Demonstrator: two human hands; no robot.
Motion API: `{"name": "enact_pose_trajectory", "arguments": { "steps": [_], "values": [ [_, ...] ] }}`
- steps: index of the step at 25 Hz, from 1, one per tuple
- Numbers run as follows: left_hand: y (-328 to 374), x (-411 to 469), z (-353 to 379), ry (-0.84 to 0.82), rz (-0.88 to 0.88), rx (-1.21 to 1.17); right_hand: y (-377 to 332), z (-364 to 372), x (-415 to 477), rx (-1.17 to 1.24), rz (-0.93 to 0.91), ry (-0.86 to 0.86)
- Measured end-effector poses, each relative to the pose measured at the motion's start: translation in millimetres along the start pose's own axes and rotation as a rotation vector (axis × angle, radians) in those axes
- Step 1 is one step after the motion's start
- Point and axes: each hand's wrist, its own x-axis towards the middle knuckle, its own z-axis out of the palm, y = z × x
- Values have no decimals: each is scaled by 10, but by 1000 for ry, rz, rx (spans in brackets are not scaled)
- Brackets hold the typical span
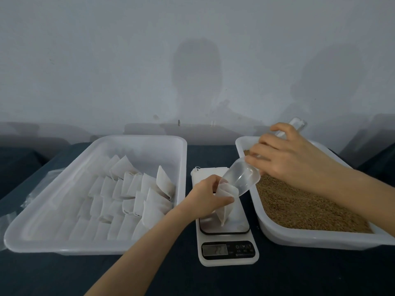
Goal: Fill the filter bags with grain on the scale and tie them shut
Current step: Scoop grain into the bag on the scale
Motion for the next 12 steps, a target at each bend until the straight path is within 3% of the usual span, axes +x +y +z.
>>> {"name": "enact_pose_trajectory", "arguments": {
  "steps": [2,4,9,12],
  "values": [
    [-5,0,-1,5,-5,-3,22,-21,-51,34,17,-23],
    [-13,5,2,14,-10,-2,101,-6,-159,120,146,-68],
    [-25,32,9,24,-13,23,9,251,-587,542,1019,-280],
    [-30,27,5,25,-16,26,-268,566,-855,799,1314,-495]
  ]
}}
